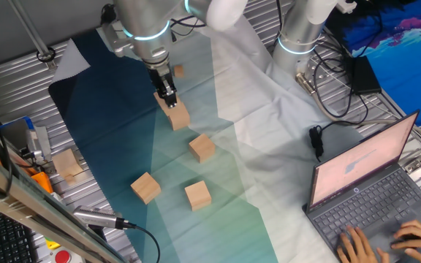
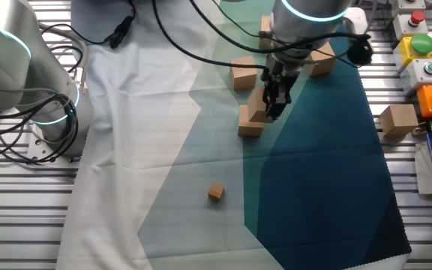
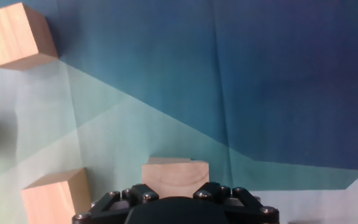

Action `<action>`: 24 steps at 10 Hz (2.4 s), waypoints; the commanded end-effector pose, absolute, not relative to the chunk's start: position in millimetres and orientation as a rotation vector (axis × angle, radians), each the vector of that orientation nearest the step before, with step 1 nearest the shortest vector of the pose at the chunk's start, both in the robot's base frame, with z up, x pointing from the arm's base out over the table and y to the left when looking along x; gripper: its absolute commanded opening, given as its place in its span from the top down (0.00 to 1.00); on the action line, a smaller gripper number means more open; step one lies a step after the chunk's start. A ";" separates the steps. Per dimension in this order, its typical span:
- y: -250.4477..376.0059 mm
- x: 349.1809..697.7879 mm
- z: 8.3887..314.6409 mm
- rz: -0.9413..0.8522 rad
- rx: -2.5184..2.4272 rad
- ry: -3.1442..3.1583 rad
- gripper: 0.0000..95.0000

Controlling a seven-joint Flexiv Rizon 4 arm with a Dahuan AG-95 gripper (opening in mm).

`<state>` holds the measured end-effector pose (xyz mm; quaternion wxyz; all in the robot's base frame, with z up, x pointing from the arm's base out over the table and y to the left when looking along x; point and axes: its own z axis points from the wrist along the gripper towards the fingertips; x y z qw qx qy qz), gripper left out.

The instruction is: Stack the blocks in a vertical line of five

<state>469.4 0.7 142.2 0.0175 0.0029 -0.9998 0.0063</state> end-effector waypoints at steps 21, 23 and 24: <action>9.2 454.6 113.1 0.008 -0.094 -3.246 1.00; 9.1 454.6 112.5 0.008 -0.094 -3.246 1.00; 9.1 454.6 111.4 0.008 -0.094 -3.246 1.00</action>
